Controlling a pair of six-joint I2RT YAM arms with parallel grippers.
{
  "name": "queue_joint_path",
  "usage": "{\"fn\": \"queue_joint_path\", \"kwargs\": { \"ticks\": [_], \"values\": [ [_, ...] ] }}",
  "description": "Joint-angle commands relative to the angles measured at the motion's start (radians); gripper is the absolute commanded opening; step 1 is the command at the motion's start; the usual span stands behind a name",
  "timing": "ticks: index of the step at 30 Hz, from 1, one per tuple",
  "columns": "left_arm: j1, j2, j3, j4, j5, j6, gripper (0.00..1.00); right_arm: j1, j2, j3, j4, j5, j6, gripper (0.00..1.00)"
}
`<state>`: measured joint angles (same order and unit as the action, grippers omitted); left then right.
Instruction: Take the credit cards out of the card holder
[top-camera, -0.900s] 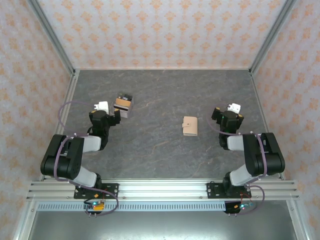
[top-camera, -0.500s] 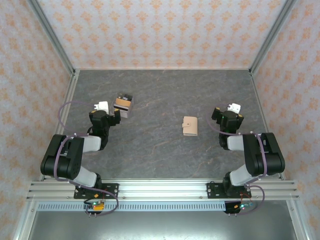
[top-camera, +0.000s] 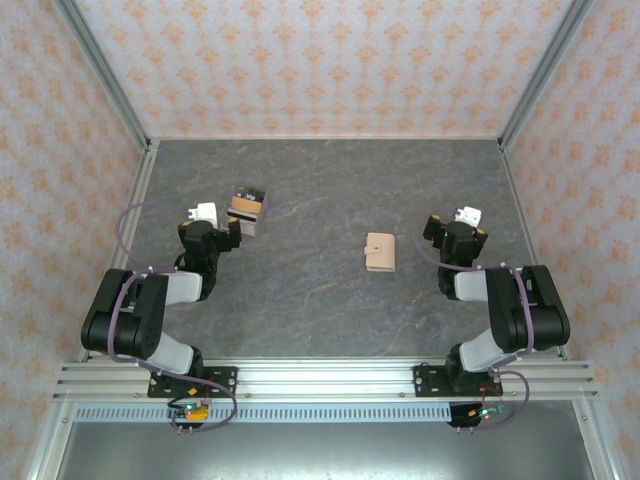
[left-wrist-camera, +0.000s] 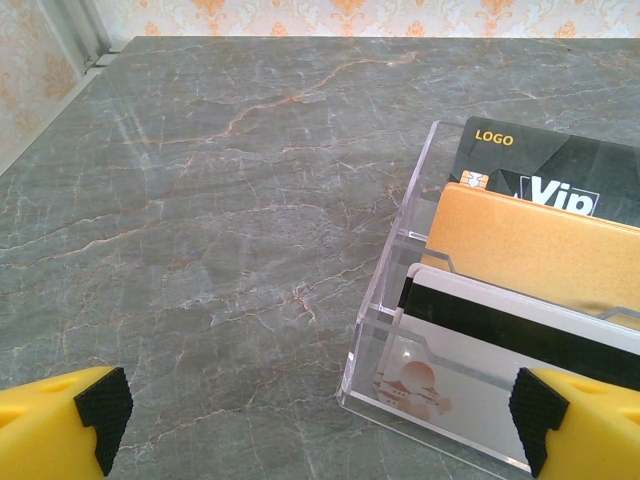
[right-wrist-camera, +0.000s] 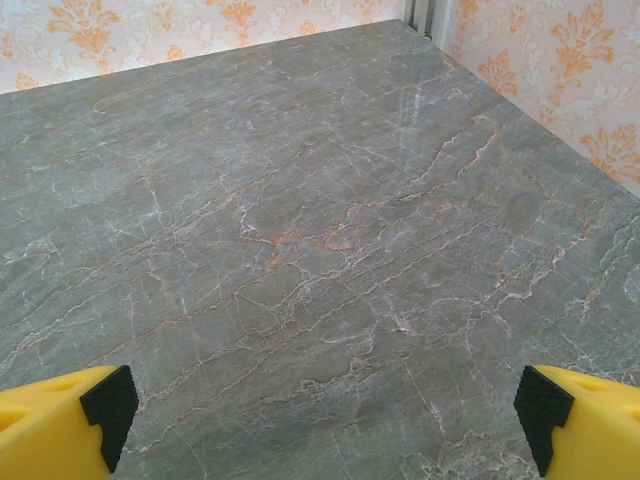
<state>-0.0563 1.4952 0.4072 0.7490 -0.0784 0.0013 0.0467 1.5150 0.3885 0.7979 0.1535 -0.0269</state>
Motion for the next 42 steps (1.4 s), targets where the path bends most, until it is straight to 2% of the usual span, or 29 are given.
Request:
{"fn": "queue_joint_path", "kwargs": {
  "ticks": [1, 6, 10, 13, 16, 20, 25, 31, 42],
  "values": [
    [0.009, -0.020, 0.029, -0.040, -0.017, 0.012, 1.00, -0.002, -0.053, 0.037, -0.071, 0.025, 0.015, 0.99],
    [0.009, -0.153, 0.124, -0.320, -0.079, -0.022, 1.00, -0.001, -0.185, 0.102, -0.290, 0.068, 0.034, 0.99],
    [0.006, -0.247, 0.209, -0.527, -0.083, -0.135, 1.00, -0.001, -0.256, 0.229, -0.614, 0.112, 0.222, 0.99],
    [-0.003, -0.288, 0.314, -0.732, -0.016, -0.267, 1.00, -0.001, -0.227, 0.417, -0.975, 0.007, 0.377, 0.99],
    [-0.034, -0.303, 0.381, -0.841, 0.007, -0.369, 1.00, -0.001, -0.163, 0.500, -1.132, -0.188, 0.445, 1.00],
    [-0.060, -0.289, 0.426, -0.906, 0.120, -0.446, 1.00, 0.002, -0.095, 0.542, -1.193, -0.422, 0.465, 0.92],
    [-0.091, -0.229, 0.466, -0.956, 0.293, -0.477, 1.00, 0.046, -0.008, 0.576, -1.226, -0.549, 0.459, 0.80],
    [-0.154, -0.183, 0.464, -0.932, 0.321, -0.522, 1.00, 0.114, 0.121, 0.631, -1.240, -0.565, 0.448, 0.66],
    [-0.220, -0.095, 0.492, -0.926, 0.324, -0.588, 1.00, 0.253, 0.323, 0.802, -1.272, -0.560, 0.410, 0.56]
  ]
}}
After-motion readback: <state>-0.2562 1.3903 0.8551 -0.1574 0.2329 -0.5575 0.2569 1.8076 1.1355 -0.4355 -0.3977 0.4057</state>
